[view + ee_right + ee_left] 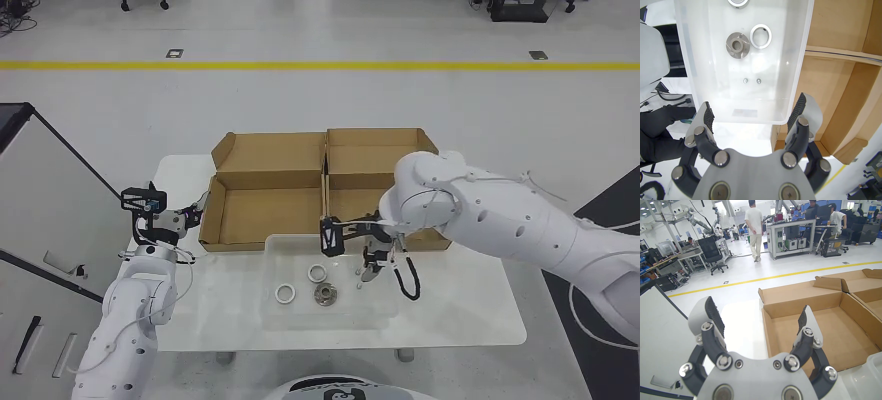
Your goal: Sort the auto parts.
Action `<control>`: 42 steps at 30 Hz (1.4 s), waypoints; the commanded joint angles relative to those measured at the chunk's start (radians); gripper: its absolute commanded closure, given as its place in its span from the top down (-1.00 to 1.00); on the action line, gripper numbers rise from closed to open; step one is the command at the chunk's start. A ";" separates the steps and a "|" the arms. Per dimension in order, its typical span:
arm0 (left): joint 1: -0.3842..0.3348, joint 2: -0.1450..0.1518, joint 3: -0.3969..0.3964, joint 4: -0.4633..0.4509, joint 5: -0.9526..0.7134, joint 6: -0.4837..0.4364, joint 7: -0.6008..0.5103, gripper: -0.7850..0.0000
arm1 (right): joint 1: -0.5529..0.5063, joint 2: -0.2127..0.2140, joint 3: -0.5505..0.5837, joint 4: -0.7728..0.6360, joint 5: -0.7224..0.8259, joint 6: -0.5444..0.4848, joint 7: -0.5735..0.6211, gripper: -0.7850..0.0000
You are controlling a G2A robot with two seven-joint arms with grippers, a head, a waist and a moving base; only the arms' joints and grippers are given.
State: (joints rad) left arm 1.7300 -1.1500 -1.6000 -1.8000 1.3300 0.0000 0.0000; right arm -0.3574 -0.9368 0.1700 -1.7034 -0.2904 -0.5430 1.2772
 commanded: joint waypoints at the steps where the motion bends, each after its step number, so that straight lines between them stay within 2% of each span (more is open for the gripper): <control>1: 0.000 0.000 0.000 0.000 0.000 0.000 0.000 1.00 | -0.004 -0.005 0.000 -0.003 -0.002 0.007 0.007 1.00; 19: 0.000 0.000 0.000 0.000 0.000 0.000 0.000 1.00 | -0.038 -0.048 0.000 0.013 0.004 0.070 0.070 1.00; 36: 0.000 0.000 0.000 0.000 0.000 0.000 0.000 1.00 | -0.060 -0.057 0.000 0.020 0.004 0.095 0.095 1.00; 37: 0.000 0.000 0.000 0.000 0.000 0.000 0.000 1.00 | -0.061 -0.056 0.000 0.020 0.004 0.095 0.095 0.98; 39: 0.000 0.000 0.000 0.000 0.000 0.000 0.000 1.00 | -0.064 -0.055 0.000 0.023 0.004 0.094 0.095 0.64; 41: 0.000 0.000 0.000 0.000 0.000 0.000 0.000 1.00 | -0.068 -0.054 0.000 0.026 0.003 0.095 0.095 0.47; 42: 0.000 0.000 0.000 0.000 0.000 0.000 0.000 1.00 | -0.070 -0.054 0.000 0.026 0.001 0.096 0.096 0.25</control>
State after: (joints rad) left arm 1.7300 -1.1500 -1.6000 -1.8000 1.3300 0.0000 0.0000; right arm -0.4255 -0.9908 0.1700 -1.6779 -0.2878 -0.4480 1.3723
